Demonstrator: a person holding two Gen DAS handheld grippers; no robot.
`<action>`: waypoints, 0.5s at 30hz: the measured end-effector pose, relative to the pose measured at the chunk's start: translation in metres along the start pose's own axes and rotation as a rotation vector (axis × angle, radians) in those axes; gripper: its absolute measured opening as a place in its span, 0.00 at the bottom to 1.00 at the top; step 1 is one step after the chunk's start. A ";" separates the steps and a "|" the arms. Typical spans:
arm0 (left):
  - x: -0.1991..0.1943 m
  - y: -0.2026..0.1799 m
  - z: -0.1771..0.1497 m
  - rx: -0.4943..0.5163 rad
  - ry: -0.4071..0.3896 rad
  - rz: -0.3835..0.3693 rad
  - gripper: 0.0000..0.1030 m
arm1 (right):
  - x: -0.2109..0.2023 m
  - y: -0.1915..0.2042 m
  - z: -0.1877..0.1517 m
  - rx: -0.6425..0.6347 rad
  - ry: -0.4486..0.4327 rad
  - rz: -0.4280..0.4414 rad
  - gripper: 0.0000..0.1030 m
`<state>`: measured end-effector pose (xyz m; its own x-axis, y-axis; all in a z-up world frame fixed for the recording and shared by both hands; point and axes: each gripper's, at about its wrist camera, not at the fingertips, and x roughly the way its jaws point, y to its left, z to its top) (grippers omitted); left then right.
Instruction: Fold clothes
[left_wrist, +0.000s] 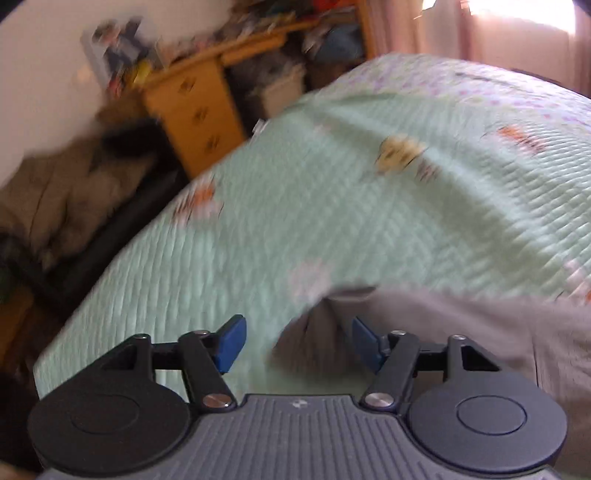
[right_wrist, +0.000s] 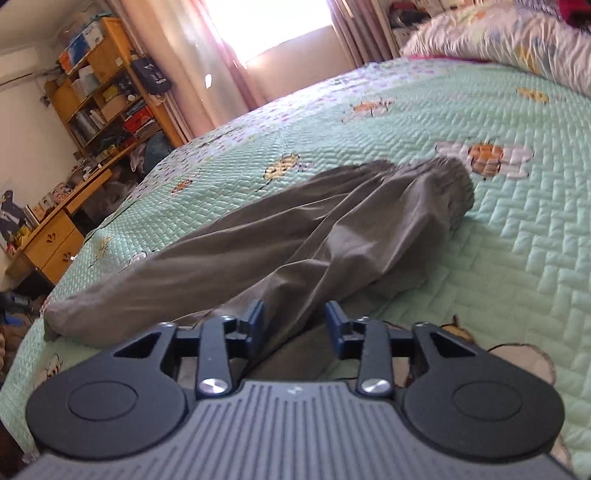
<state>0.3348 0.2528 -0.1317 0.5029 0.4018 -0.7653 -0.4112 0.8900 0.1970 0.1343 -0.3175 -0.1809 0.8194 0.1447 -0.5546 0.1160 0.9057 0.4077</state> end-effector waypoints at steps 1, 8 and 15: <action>0.001 0.016 -0.011 -0.038 0.023 -0.031 0.59 | -0.003 -0.002 0.001 -0.001 -0.005 -0.009 0.45; -0.032 0.074 -0.081 -0.183 0.051 -0.208 0.61 | 0.005 -0.054 0.021 0.122 -0.041 -0.127 0.48; -0.097 0.012 -0.134 0.051 0.000 -0.326 0.62 | 0.039 -0.106 0.044 0.377 -0.098 -0.127 0.52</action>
<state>0.1792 0.1950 -0.1370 0.6016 0.0934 -0.7933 -0.1901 0.9814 -0.0286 0.1783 -0.4255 -0.2137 0.8330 -0.0137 -0.5530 0.4021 0.7015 0.5883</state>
